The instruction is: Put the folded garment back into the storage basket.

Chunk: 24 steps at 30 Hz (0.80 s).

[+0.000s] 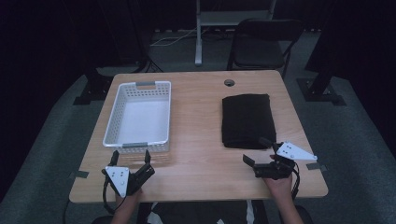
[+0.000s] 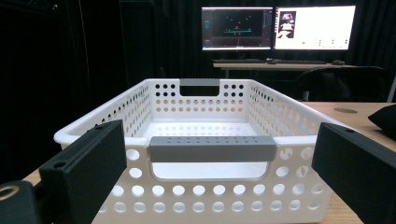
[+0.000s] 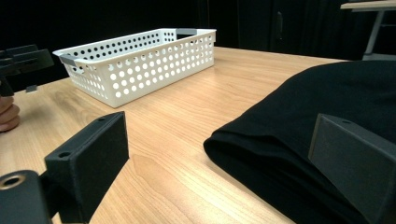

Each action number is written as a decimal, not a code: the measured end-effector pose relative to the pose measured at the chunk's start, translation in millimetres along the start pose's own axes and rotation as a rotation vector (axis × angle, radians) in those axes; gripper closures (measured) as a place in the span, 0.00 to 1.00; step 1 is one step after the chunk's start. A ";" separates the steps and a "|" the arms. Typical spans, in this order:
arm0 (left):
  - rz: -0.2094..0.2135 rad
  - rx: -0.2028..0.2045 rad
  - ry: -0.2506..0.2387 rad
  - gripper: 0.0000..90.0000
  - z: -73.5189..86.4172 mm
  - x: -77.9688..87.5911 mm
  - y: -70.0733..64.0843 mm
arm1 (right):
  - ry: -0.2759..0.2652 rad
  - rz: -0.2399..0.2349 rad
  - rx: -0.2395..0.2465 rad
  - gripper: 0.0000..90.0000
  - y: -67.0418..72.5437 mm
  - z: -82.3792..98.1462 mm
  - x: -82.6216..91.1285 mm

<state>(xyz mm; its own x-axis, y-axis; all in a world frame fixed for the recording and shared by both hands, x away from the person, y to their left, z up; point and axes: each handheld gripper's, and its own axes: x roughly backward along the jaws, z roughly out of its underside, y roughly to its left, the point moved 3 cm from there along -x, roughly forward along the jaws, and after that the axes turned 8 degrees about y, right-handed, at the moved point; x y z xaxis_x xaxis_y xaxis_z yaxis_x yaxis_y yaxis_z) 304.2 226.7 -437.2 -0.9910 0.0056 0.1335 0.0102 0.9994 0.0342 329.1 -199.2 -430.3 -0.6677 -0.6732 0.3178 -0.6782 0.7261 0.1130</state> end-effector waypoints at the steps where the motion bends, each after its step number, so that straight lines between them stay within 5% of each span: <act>1: 0.000 0.000 0.000 0.05 0.0 -0.1 -0.1 | -0.001 0.005 0.002 0.05 0.4 -0.1 0.3; 7: -0.001 -0.005 0.005 0.05 -0.2 -0.4 -0.1 | 0.043 -0.056 -0.023 0.04 7.3 2.7 -2.5; 14: 0.005 -0.006 0.005 0.05 -0.2 -0.4 -0.3 | 0.127 -0.071 0.050 0.04 18.5 4.6 -12.3; 24: 0.006 -0.003 0.002 0.05 -0.2 -0.3 -0.1 | 0.225 -0.078 0.081 0.04 23.4 5.5 -23.0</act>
<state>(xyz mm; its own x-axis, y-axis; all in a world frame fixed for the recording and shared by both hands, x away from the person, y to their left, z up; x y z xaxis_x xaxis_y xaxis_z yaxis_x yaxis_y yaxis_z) 304.5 226.5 -437.1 -0.9907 0.0111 0.1353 0.0161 0.9992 0.0363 326.9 -167.5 -440.2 -0.5331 -0.6722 0.5138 -0.7538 0.6531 0.0724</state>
